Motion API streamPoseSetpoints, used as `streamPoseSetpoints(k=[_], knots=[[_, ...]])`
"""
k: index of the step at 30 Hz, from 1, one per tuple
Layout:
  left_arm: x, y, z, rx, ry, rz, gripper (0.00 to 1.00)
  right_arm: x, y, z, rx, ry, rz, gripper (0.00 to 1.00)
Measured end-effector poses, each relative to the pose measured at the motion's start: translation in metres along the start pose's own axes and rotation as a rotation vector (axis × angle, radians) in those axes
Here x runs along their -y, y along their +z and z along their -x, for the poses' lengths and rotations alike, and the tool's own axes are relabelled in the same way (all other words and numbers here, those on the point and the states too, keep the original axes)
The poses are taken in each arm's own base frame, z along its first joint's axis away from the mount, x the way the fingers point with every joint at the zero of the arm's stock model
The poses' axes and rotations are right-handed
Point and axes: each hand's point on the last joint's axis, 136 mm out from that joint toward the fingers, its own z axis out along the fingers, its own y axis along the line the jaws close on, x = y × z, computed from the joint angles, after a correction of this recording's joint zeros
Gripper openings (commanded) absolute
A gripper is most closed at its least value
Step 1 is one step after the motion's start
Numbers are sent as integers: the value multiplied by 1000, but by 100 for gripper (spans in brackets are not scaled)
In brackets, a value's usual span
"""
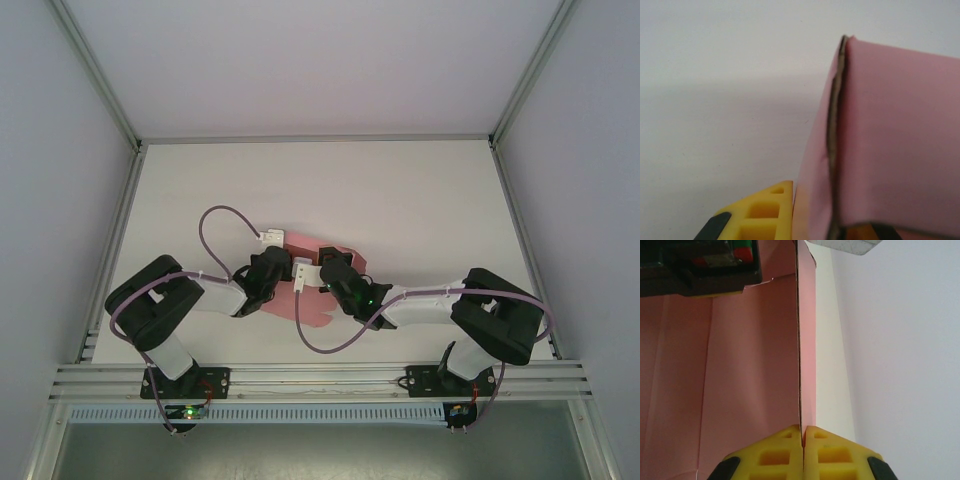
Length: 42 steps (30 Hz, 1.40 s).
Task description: Assemble paper box
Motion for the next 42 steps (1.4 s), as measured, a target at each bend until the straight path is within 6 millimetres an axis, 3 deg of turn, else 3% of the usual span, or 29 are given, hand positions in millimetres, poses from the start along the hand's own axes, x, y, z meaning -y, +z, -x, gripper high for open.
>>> streamPoseSetpoints(k=[4,7,8,10,11,12,13,16,20,24,27,29,33,38,42], knots=[[-1,-7,-1,-12,1,-8,0,1,0,1,6,3,0,3],[-5,-17,-2,-22,31,-3,0,-1,0,1,5,7,5,37],[-8,-20,-2,-23,43,10,0,-3,0,-1,-1,9,16,54],[-10,-27,2,-17,56,21,0,-6,0,-4,-11,14,34,55],[-9,-31,6,-12,61,20,0,-6,-1,-4,-8,22,38,63],[-7,-34,8,-8,62,15,0,-2,-4,-2,5,37,38,88],[-6,-38,11,-3,61,8,0,3,-8,4,33,65,37,98],[-4,-48,21,17,40,-6,0,31,-30,21,143,170,3,98],[-5,-59,30,31,1,-12,0,76,-78,33,327,361,-81,98],[-7,-73,40,48,-39,-24,0,122,-126,27,480,600,-157,98],[-10,-78,40,43,-58,-23,0,157,-146,7,525,804,-227,98],[-11,-78,37,29,-60,-17,0,166,-147,-7,512,905,-246,98],[-11,-76,28,-4,-55,-16,0,161,-121,-28,392,1039,-206,98],[-9,-71,20,-40,-40,-16,0,140,-80,-50,200,1110,-134,98],[-9,-69,17,-49,-40,-13,0,115,-63,-55,124,1119,-59,98]])
